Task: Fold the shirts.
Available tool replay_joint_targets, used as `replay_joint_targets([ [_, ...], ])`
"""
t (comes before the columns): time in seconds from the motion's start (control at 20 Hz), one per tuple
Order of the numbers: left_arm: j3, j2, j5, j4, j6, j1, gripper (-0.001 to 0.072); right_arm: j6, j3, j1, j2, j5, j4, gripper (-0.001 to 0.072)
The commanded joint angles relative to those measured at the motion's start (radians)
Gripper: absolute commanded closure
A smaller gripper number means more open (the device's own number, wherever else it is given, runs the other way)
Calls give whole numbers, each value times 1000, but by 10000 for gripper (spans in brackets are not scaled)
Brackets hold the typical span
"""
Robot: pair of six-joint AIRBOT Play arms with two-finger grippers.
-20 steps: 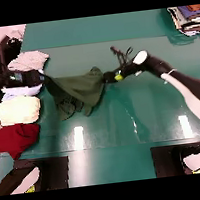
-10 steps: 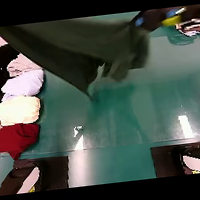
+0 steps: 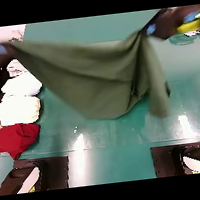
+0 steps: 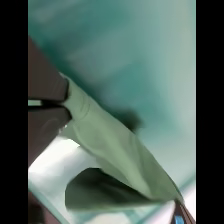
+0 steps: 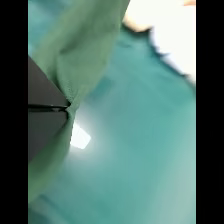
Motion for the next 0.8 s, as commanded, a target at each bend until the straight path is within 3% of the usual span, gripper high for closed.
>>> replay_joint_targets([
  [0.0, -294, 1, 47, 149, 5, 0, 684, 22, -167, 31, -113, -62, -18, 694],
  [0.1, -442, 1, 135, 236, 5, 0, 684, 10, -225, 10, -199, -145, -16, 691],
  [0.15, -493, 1, 169, 250, 5, 0, 684, 10, -230, -8, -241, -161, -14, 588],
  [0.2, -529, 1, 190, 254, 5, 0, 684, 10, -224, -33, -277, -156, -3, 282],
  [0.25, -544, 1, 196, 259, 5, 0, 684, 9, -208, -58, -305, -126, 10, 242],
  [0.45, -544, 2, 198, 267, 6, 0, 683, -45, -203, -138, -286, 68, 19, 278],
  [0.75, -544, 2, 196, 276, 5, 0, 684, -50, -605, -170, 8, 32, -34, 278],
])
